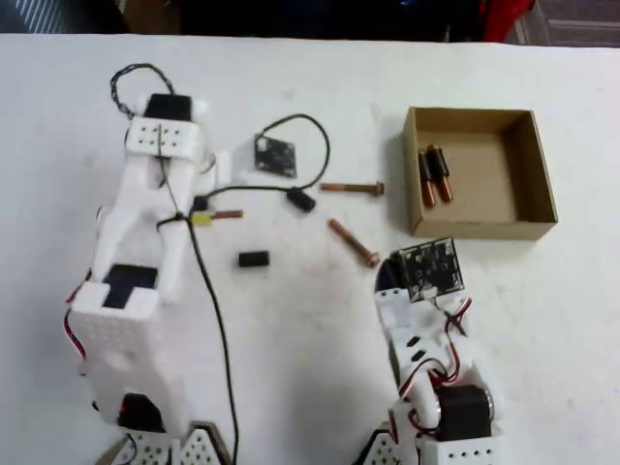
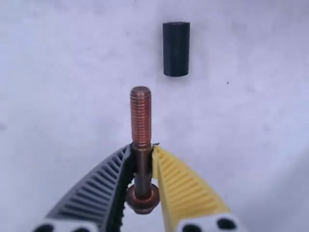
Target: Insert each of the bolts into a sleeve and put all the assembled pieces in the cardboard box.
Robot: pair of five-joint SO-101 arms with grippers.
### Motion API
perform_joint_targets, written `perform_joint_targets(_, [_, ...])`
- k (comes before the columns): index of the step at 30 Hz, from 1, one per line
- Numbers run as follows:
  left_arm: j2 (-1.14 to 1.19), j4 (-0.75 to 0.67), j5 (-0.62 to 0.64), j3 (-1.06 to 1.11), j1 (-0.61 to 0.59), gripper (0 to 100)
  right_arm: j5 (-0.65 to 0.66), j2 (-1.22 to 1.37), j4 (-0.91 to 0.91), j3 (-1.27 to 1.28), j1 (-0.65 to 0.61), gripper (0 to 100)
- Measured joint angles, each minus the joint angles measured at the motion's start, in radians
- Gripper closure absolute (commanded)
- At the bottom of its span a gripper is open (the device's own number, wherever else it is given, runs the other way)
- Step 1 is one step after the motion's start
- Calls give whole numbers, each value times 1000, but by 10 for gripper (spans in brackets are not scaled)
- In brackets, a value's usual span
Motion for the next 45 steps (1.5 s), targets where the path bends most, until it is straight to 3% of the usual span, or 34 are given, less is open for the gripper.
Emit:
perform_joint_targets(15, [206,-212,-64,0,-9,977,0,0,0,0,0,982])
perform_joint_targets(22, [222,-226,-60,0,-8,976,0,0,0,0,0,982])
perform_joint_targets(29, [222,-226,20,0,-8,880,0,0,0,0,0,982])
perform_joint_targets(39, [222,-269,81,-3,-8,876,28,0,0,0,0,982])
perform_joint_targets(45, [222,-224,279,-140,-11,876,29,0,0,0,0,982])
